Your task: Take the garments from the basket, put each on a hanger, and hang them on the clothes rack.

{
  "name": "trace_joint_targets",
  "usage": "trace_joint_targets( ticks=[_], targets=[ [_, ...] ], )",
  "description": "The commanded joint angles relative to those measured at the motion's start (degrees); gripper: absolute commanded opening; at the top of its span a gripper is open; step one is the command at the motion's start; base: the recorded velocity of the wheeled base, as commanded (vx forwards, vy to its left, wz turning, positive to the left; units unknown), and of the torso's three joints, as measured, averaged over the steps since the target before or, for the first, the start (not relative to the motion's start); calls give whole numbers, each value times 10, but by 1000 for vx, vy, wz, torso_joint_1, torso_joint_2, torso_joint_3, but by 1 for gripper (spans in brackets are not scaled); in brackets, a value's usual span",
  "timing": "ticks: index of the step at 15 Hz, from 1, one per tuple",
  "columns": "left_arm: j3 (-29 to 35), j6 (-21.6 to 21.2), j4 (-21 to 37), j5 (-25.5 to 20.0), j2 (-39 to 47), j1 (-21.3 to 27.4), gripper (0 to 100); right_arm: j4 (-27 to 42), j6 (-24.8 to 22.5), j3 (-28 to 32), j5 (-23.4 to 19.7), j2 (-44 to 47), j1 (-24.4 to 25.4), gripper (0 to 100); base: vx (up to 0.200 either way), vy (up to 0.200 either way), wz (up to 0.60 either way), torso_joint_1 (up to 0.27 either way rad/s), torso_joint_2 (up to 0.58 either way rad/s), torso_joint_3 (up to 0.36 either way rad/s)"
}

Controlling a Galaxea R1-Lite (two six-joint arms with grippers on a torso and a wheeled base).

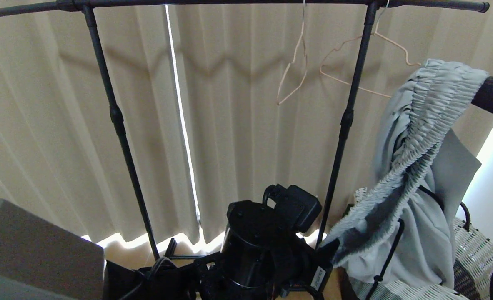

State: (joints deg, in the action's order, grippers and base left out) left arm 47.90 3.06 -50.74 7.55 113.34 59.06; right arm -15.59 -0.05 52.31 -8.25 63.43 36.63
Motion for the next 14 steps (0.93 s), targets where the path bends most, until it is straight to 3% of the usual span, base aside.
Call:
trace_joint_targets(
  ticks=[1,4,5,7,11,12,14],
  targets=[
    [0,0,0,0,0,0,0,-1,0,0,0,-4,0,0,0,0,0,0,0,0],
    [-59,-11,-52,106,-8,22,0,1,1,2,2,1,-5,0,0,0,0,0,0,0],
    [-99,-26,-83,112,-28,21,0,3,0,2,2,5,-6,0,0,0,0,0,0,0],
    [-144,-52,-90,110,-98,-17,0,3,-1,3,3,21,-6,0,0,0,0,0,0,0],
    [-112,-53,53,99,-250,-128,0,-1,-2,10,4,58,-6,0,0,0,0,0,0,0],
    [-86,-53,100,72,-287,-173,0,-1,-2,19,5,70,-6,0,0,0,0,0,0,0],
    [-30,-53,190,46,-338,-213,0,-7,-2,35,5,77,-6,0,0,0,0,0,0,0]
  ],
)
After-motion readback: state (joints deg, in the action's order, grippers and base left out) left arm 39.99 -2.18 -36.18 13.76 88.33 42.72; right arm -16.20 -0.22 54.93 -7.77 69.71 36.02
